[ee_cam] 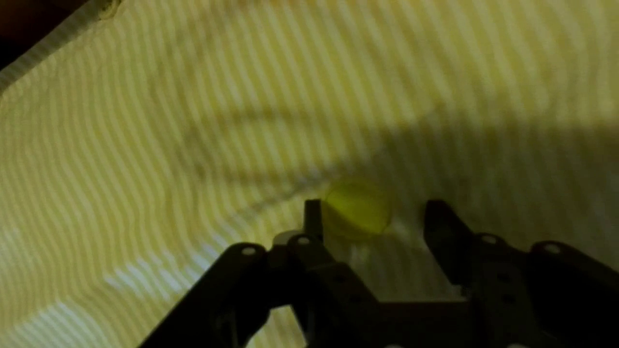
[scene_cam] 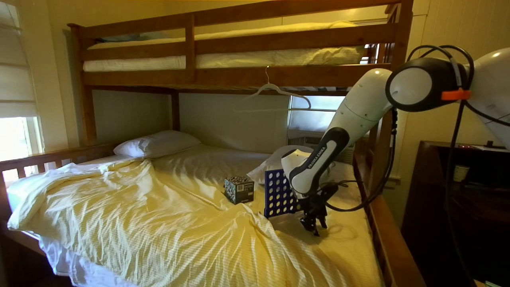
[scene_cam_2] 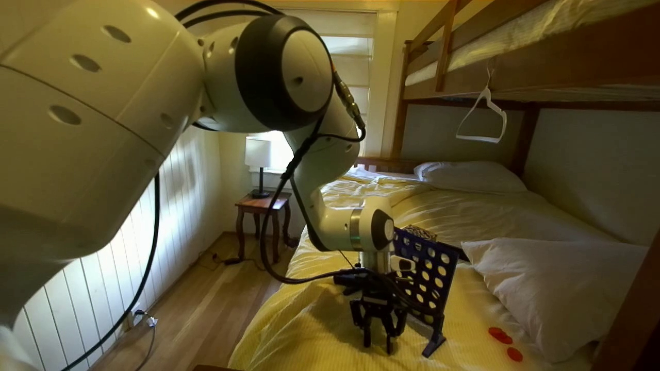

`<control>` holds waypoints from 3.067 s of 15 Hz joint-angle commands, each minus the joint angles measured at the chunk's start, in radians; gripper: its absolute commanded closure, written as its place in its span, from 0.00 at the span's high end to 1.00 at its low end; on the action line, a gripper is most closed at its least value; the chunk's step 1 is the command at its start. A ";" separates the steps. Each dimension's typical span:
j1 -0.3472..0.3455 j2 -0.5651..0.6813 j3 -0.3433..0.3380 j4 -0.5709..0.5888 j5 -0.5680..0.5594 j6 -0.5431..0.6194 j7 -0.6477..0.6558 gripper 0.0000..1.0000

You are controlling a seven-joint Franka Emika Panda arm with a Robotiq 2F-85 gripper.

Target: Put the yellow chip inside the gameboard.

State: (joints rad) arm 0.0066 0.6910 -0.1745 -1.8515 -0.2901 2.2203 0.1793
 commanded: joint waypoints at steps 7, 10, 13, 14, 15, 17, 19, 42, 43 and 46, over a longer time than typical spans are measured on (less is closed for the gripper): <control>-0.025 -0.015 0.027 0.013 0.040 -0.067 -0.050 0.11; -0.033 -0.020 0.032 0.010 0.051 -0.067 -0.056 0.11; -0.040 -0.026 0.037 0.007 0.063 -0.064 -0.065 0.37; -0.041 -0.026 0.039 0.007 0.062 -0.061 -0.071 0.62; -0.040 -0.026 0.039 0.008 0.060 -0.058 -0.073 0.62; -0.039 -0.026 0.041 0.011 0.059 -0.061 -0.078 0.71; -0.038 -0.027 0.044 0.011 0.058 -0.061 -0.082 0.84; -0.002 0.038 0.038 0.099 -0.022 -0.165 -0.084 0.74; -0.002 0.043 0.038 0.104 -0.026 -0.167 -0.085 0.72; 0.001 0.054 0.040 0.117 -0.036 -0.172 -0.089 0.53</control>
State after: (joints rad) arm -0.0031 0.7161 -0.1302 -1.7768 -0.3040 2.0726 0.1053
